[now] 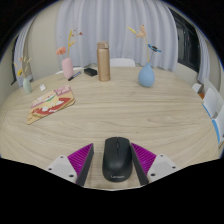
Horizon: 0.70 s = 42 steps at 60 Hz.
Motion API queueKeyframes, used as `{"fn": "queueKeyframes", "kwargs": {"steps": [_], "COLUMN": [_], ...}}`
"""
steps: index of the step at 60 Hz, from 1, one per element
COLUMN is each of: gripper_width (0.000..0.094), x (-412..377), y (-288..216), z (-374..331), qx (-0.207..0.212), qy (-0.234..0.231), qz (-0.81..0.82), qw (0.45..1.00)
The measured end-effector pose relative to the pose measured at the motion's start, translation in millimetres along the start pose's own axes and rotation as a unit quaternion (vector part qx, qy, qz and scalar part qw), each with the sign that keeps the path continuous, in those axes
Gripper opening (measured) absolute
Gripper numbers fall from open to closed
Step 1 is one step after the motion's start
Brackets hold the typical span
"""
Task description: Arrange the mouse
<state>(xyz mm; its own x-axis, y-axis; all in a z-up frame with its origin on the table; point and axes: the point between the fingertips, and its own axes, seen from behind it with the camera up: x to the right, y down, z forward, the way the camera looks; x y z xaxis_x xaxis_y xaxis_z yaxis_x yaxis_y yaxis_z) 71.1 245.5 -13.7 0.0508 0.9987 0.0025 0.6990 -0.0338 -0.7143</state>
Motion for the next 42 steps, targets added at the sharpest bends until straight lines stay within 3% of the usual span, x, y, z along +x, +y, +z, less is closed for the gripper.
{"fn": "queueKeyframes", "kwargs": {"steps": [4, 7, 16, 21, 26, 42], "gripper_width": [0.0630, 0.0472, 0.0386, 0.0356, 0.0347, 0.0346], "x": [0.8, 0.0, 0.4, -4.4, -11.7, -131.7], "y": [-1.2, -2.3, -2.8, -3.7, -29.9, -185.2], "z": [1.5, 2.2, 1.4, -2.6, -12.8, -10.3], "qx": [0.001, 0.004, 0.003, -0.009, 0.007, 0.078], "qy": [0.004, 0.003, 0.009, 0.009, 0.015, -0.037], "qz": [-0.005, -0.006, -0.014, 0.008, 0.014, 0.003], "qw": [1.000, 1.000, 1.000, 1.000, 1.000, 0.996]}}
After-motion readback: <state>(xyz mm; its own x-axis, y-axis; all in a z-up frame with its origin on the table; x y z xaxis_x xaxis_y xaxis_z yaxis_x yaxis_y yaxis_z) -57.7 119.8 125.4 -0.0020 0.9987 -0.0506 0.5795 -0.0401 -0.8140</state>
